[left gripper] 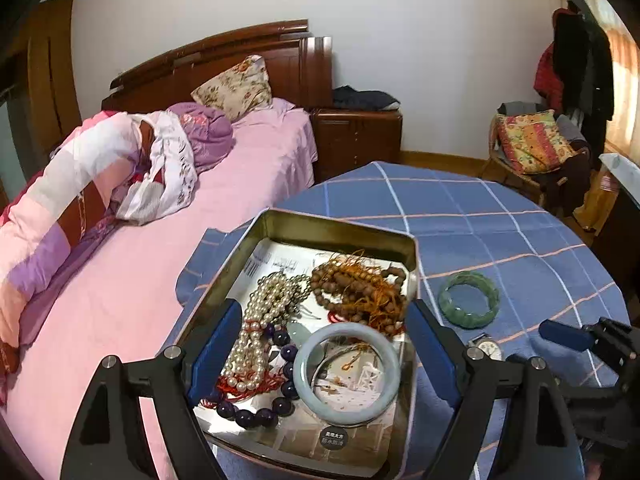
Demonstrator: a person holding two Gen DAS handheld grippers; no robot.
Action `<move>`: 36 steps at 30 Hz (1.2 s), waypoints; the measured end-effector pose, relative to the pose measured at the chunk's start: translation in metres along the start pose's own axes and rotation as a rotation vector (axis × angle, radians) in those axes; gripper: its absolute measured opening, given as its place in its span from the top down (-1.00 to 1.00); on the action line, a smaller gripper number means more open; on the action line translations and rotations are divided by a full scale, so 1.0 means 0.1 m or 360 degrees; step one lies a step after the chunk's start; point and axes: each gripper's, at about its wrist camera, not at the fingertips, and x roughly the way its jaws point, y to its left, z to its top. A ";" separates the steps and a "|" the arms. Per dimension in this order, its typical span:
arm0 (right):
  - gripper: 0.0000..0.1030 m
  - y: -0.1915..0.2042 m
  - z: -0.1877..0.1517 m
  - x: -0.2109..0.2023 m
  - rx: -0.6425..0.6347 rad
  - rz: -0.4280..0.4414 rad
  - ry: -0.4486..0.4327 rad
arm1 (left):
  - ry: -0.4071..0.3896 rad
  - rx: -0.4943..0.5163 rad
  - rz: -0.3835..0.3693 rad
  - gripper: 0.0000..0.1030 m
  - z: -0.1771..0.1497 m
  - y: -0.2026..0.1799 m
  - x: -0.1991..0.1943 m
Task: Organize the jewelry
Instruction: 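Open both tools to drop the pearls and pale bangle into the tin, then grasp the silver wristwatch on the table with the right tool, then grasp the green jade bangle with the left tool while the right tool holds the watch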
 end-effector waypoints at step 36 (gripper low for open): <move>0.25 -0.94 -0.12 -0.09 0.0306 -0.0316 0.0022 | 0.0214 0.0302 -0.0240 -0.43 0.05 -1.35 0.59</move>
